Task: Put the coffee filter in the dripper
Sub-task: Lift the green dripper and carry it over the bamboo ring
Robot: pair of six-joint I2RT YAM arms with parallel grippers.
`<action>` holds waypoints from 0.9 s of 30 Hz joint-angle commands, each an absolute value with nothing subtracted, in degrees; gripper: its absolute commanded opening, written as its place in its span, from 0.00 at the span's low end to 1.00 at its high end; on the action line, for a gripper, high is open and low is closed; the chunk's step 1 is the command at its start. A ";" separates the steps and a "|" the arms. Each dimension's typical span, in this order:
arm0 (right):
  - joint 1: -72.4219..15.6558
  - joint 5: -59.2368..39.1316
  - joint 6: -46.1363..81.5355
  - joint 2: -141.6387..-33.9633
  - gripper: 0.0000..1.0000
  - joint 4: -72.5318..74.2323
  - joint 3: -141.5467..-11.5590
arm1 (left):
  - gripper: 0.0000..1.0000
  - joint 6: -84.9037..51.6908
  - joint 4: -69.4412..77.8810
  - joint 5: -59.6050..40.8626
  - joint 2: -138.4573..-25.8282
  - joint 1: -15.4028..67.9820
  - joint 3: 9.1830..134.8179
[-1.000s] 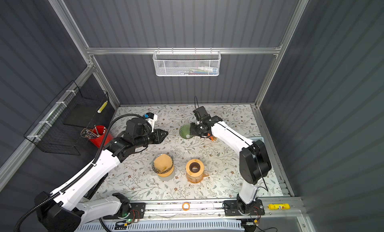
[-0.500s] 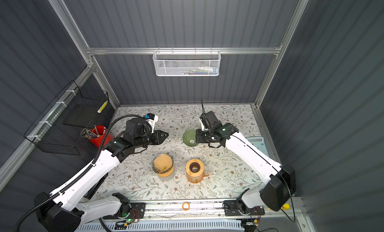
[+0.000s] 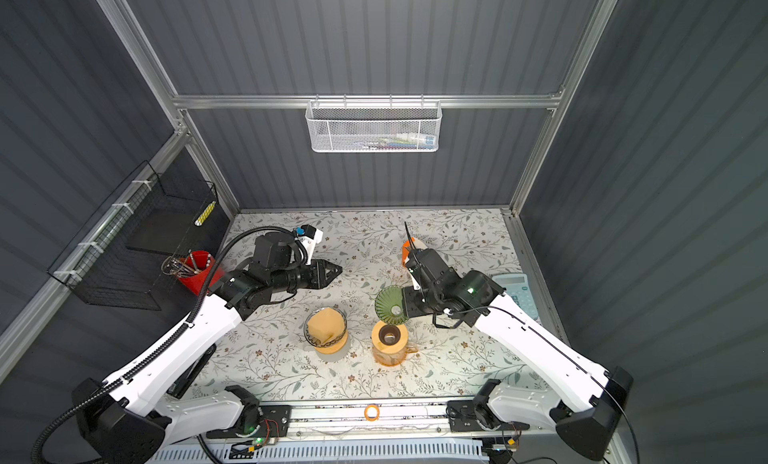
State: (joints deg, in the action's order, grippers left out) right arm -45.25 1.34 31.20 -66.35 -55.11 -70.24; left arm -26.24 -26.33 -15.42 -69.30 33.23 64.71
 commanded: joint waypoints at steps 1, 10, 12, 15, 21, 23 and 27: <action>-47.78 3.47 34.02 -64.72 0.00 -58.58 -69.81 | 0.28 -24.36 -26.84 -17.36 -70.43 35.07 66.79; -53.60 5.89 38.88 -61.88 0.00 -60.71 -67.23 | 0.27 -23.75 -25.40 -17.73 -73.41 39.13 68.02; -53.82 6.02 39.18 -61.94 0.00 -59.46 -66.01 | 0.27 -23.64 -24.93 -17.84 -73.73 40.02 68.13; -53.86 5.73 39.07 -62.60 0.00 -57.44 -65.13 | 0.27 -23.91 -24.08 -18.38 -73.35 40.43 67.50; -53.88 4.07 38.41 -66.01 0.00 -54.21 -65.39 | 0.27 -23.38 -24.36 -20.46 -71.25 40.60 66.04; -53.83 3.64 38.23 -67.07 0.00 -53.18 -65.49 | 0.27 -23.07 -25.42 -19.83 -70.46 40.69 65.73; -53.79 3.25 38.06 -68.58 0.00 -52.23 -65.26 | 0.26 -22.51 -27.59 -19.25 -69.11 40.67 65.00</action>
